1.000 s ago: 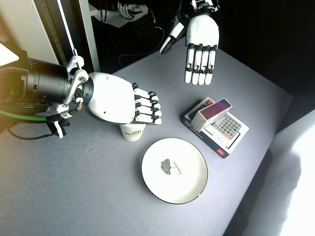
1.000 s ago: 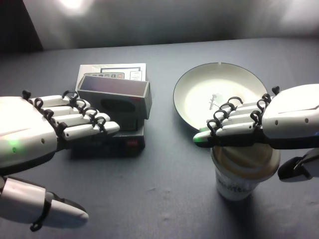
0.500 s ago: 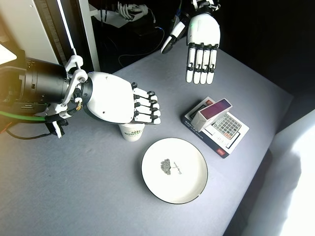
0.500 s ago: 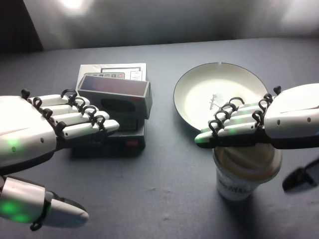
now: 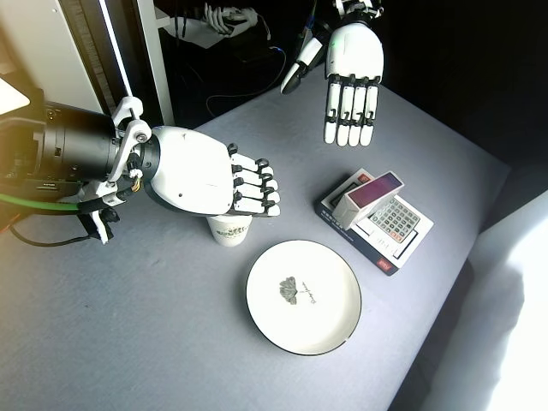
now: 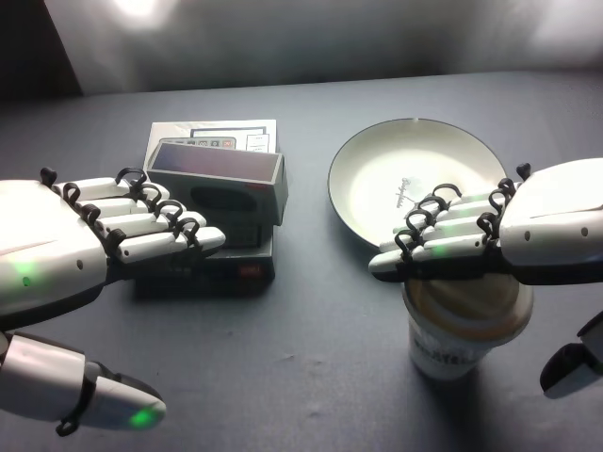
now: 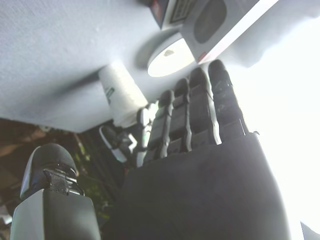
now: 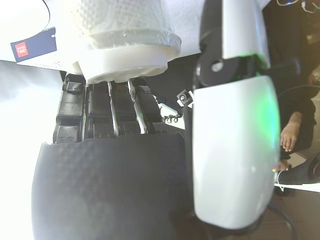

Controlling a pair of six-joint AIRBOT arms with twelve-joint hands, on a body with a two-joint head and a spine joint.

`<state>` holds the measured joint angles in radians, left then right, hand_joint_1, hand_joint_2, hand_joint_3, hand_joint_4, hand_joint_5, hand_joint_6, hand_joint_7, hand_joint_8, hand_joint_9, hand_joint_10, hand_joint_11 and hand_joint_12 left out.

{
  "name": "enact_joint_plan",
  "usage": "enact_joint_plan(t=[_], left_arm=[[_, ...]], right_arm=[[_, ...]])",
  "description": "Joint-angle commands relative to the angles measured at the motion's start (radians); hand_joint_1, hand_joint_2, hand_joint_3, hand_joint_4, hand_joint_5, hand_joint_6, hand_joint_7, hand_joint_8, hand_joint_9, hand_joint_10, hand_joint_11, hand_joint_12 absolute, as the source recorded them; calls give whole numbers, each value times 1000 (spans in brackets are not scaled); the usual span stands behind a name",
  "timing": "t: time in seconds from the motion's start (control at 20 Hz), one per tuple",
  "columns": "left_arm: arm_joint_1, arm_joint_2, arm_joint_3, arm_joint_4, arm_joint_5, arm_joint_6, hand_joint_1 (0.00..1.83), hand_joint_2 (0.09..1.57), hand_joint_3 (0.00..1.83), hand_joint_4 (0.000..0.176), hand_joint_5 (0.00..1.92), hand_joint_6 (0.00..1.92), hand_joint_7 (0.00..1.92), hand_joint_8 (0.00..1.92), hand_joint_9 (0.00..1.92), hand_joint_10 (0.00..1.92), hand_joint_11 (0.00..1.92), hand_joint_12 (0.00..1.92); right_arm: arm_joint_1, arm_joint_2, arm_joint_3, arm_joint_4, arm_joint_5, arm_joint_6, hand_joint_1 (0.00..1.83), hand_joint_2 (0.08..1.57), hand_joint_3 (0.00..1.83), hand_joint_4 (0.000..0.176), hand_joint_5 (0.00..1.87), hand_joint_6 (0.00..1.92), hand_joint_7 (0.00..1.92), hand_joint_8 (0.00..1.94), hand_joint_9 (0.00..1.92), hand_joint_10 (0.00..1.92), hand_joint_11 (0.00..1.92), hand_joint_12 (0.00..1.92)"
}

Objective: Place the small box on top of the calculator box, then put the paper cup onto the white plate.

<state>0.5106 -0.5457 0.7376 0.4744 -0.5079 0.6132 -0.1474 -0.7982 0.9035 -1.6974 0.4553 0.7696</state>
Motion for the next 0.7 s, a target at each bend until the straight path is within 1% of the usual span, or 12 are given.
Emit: enact_joint_plan(t=[0.0, 0.2, 0.3, 0.35, 0.4, 0.45, 0.65], left_arm=[[-14, 13, 3, -19, -89, 3, 108, 1027, 0, 0, 50, 2, 89, 3, 106, 3, 0, 229], [-14, 13, 3, -18, -87, 4, 133, 1029, 0, 0, 37, 1, 83, 2, 93, 2, 0, 171], [-15, 13, 3, -17, -87, 4, 130, 1028, 0, 0, 47, 2, 87, 3, 100, 3, 0, 189], [-15, 13, 3, -16, -87, 4, 98, 1027, 0, 0, 52, 1, 104, 3, 114, 3, 0, 219], [-15, 13, 3, -16, -87, 4, 106, 1037, 2, 0, 36, 1, 86, 3, 97, 2, 0, 171], [-16, 13, 3, -16, -87, 4, 102, 1036, 2, 0, 34, 2, 81, 1, 90, 1, 0, 161], [-16, 13, 2, -16, -87, 4, 107, 1031, 0, 0, 58, 1, 100, 1, 114, 1, 0, 236]], right_arm=[[5, 9, -1, 18, -3, -15, 1149, 869, 0, 0, 0, 0, 0, 0, 0, 0, 0, 0], [4, 6, -1, 18, -24, -39, 1192, 871, 0, 0, 0, 0, 0, 0, 0, 0, 0, 0], [15, 4, -1, 18, -33, -40, 1219, 873, 0, 0, 0, 0, 0, 0, 0, 0, 0, 0], [24, 4, -1, 19, -32, -38, 1206, 886, 5, 0, 0, 0, 0, 0, 0, 0, 0, 0], [36, 4, -1, 19, -29, -32, 1211, 887, 5, 0, 0, 0, 0, 0, 0, 0, 0, 0], [53, 4, -2, 19, -21, -20, 1219, 887, 4, 0, 0, 0, 0, 0, 0, 0, 0, 0], [83, 5, -2, 19, -2, 20, 1236, 900, 8, 0, 0, 0, 0, 0, 0, 0, 0, 0]])
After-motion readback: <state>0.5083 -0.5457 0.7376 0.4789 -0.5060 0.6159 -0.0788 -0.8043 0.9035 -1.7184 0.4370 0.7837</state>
